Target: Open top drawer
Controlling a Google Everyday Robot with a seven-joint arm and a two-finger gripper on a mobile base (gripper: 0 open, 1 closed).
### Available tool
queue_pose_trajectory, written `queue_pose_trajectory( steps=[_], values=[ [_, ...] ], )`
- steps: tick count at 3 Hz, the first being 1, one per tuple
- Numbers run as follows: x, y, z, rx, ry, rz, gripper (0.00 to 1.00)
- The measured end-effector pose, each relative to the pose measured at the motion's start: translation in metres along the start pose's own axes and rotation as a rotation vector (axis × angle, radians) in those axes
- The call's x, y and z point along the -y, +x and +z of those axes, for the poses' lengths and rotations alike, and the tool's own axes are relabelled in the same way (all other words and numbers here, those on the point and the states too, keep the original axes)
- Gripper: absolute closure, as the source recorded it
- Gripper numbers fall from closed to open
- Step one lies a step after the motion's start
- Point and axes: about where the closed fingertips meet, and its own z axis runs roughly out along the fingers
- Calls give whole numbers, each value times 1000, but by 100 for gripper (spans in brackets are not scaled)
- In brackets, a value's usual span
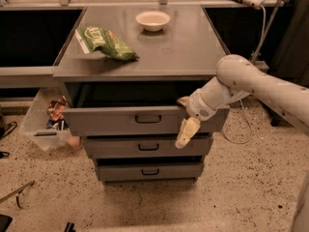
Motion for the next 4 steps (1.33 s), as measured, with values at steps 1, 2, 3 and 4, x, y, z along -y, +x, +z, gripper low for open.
queue_pose_trajectory(
  steps=[1, 2, 3, 4],
  values=[
    [0, 0, 0, 0, 0, 0, 0],
    [-9, 2, 5, -16, -26, 27, 0],
    [-30, 0, -1, -7, -35, 73, 0],
    [-31, 1, 1, -4, -41, 74, 0]
  ],
)
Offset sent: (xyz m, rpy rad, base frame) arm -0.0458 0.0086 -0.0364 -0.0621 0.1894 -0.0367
